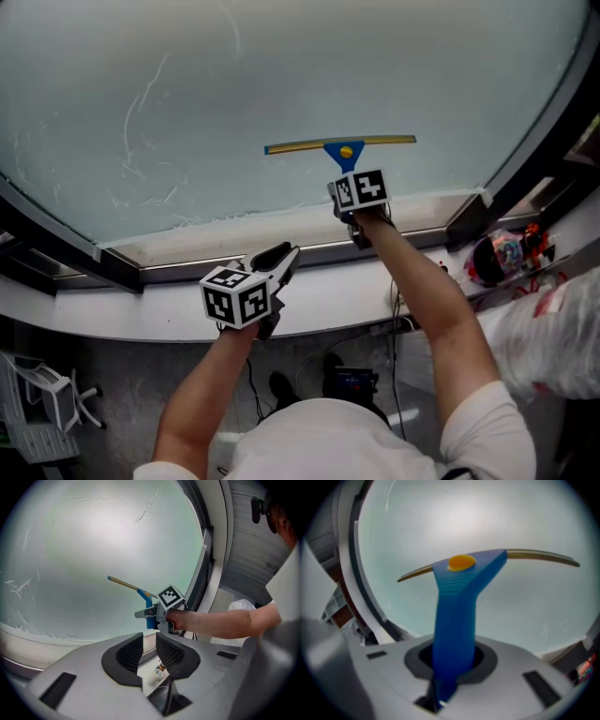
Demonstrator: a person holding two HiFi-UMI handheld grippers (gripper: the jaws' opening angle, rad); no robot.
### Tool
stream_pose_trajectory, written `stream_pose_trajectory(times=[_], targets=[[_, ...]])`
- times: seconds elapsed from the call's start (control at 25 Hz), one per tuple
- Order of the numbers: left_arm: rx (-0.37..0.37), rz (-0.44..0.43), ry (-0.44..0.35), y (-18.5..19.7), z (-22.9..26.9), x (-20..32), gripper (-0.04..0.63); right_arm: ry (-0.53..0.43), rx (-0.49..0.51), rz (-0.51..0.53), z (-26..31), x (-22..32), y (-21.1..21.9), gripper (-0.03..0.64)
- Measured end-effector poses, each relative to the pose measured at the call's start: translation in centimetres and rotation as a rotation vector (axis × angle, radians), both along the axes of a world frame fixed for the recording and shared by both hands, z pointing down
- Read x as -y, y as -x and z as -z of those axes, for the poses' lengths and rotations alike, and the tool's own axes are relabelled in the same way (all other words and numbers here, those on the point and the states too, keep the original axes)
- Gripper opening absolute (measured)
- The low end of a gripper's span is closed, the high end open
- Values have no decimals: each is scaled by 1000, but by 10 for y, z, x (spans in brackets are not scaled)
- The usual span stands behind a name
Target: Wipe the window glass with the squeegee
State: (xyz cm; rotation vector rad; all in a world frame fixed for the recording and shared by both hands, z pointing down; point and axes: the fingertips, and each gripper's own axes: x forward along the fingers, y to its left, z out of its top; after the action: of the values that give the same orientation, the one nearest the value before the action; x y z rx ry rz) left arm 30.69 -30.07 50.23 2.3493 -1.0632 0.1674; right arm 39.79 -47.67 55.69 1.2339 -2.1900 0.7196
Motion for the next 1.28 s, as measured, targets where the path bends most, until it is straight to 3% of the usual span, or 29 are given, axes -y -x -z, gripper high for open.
stream_pose_trajectory(times=[1.28], targets=[[13,5,116,-14,-60,7,107,122,-29,62,-99,-12,4,74]])
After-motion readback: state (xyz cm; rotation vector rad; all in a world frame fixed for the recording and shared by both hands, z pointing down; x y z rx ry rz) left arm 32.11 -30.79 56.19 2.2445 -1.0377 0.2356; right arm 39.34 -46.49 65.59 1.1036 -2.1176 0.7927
